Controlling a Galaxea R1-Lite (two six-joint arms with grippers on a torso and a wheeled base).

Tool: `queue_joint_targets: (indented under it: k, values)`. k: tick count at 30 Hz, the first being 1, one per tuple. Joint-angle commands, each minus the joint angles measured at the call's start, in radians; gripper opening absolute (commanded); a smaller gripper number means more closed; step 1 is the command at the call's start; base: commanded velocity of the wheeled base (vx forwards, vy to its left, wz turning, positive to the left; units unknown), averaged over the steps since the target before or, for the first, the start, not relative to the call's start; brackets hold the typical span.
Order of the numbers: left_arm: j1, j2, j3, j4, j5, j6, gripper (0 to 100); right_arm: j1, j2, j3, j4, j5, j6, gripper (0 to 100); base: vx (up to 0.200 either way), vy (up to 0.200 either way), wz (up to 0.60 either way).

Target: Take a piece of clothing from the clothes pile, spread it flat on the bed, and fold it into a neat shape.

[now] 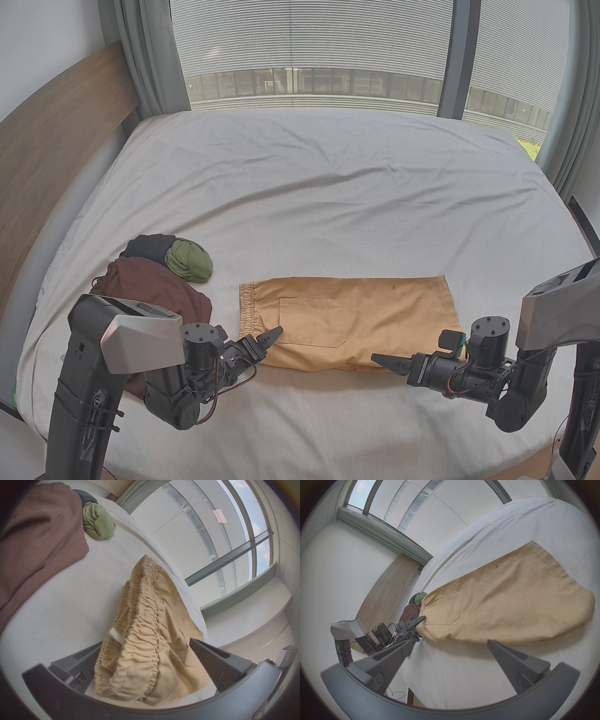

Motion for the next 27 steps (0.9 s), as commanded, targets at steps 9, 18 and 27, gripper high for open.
queue_joint_targets:
  k: [9, 18, 27]
  values:
    - [0.003, 0.012, -0.013, -0.001, 0.003, 0.003, 0, 0.0, 0.002, -0.001, 0.0, 0.001, 0.0, 100, 0.0, 0.0, 0.0]
    - [0.019, 0.007, 0.004, -0.003, 0.008, -0.017, 0, 0.0, 0.004, -0.002, 0.0, 0.001, 0.0, 100, 0.0, 0.0, 0.0]
    - [0.061, -0.122, 0.136, -0.001, 0.018, -0.008, 0, -0.009, 0.013, -0.008, 0.0, 0.001, 0.0, 100, 0.0, 0.0, 0.0]
